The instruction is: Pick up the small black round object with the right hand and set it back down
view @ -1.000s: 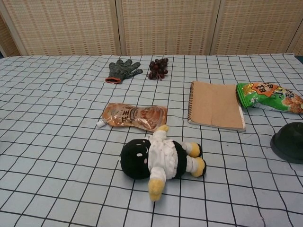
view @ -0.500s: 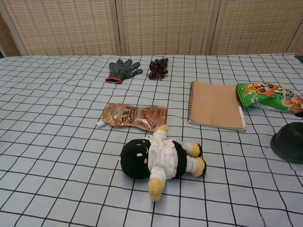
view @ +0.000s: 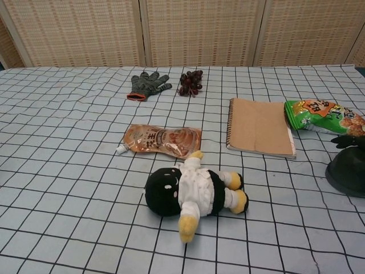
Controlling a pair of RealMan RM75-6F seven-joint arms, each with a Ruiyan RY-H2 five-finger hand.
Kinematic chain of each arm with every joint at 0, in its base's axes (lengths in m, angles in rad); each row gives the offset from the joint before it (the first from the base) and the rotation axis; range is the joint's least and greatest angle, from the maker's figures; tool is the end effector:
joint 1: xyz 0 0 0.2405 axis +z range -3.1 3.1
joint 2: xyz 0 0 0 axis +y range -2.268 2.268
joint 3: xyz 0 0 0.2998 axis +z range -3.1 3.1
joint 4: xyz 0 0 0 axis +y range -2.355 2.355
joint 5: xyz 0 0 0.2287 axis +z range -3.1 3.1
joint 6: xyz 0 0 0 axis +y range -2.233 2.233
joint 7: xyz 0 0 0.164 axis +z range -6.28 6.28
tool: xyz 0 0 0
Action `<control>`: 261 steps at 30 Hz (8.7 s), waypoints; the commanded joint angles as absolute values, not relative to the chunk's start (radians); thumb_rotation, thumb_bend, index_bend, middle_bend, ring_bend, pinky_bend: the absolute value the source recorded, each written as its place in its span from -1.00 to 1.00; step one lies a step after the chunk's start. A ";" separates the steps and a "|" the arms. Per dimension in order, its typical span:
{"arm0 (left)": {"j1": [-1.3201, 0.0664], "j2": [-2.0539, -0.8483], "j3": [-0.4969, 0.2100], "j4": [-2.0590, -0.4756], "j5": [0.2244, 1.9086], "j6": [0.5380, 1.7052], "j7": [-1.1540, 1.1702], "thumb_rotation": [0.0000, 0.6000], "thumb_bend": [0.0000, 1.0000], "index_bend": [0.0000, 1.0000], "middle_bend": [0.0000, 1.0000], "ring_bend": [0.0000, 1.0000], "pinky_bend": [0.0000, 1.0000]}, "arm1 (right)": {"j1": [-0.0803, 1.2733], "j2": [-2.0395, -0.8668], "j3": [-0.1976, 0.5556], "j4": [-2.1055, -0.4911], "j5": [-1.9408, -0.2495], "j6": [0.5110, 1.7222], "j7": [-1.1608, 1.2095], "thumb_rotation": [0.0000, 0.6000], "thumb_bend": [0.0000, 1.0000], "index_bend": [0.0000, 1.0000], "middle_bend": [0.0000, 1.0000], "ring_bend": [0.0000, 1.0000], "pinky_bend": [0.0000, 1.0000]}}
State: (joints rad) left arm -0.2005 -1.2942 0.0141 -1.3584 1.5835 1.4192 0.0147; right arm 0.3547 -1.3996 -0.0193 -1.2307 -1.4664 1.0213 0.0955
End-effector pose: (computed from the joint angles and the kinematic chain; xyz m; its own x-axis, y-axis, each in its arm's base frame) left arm -0.3665 0.2363 0.0955 0.5015 0.0658 0.8626 0.8547 -0.1922 -0.4822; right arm -0.3873 -0.2857 0.0220 0.4479 -0.3923 0.8035 -0.8938 -0.1728 0.4138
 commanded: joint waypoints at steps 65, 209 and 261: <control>-0.202 -1.295 0.018 -1.362 1.585 1.408 0.022 1.00 -0.22 -0.42 -0.35 -0.36 -0.02 | 0.301 -1.326 0.043 -1.328 -1.485 1.278 -0.161 1.00 -0.40 0.47 0.26 0.09 0.33; -0.207 -1.284 0.021 -1.368 1.581 1.392 0.003 1.00 -0.22 -0.42 -0.33 -0.34 -0.02 | 0.417 -1.284 -0.024 -1.448 -1.369 0.952 -0.073 1.00 -0.68 -0.86 -1.00 -1.00 -0.82; -0.208 -1.281 0.024 -1.378 1.577 1.382 0.020 1.00 -0.22 -0.41 -0.33 -0.31 -0.02 | 0.375 -1.259 -0.021 -1.419 -1.394 0.993 0.001 1.00 -0.68 -0.54 -0.55 -0.89 -0.24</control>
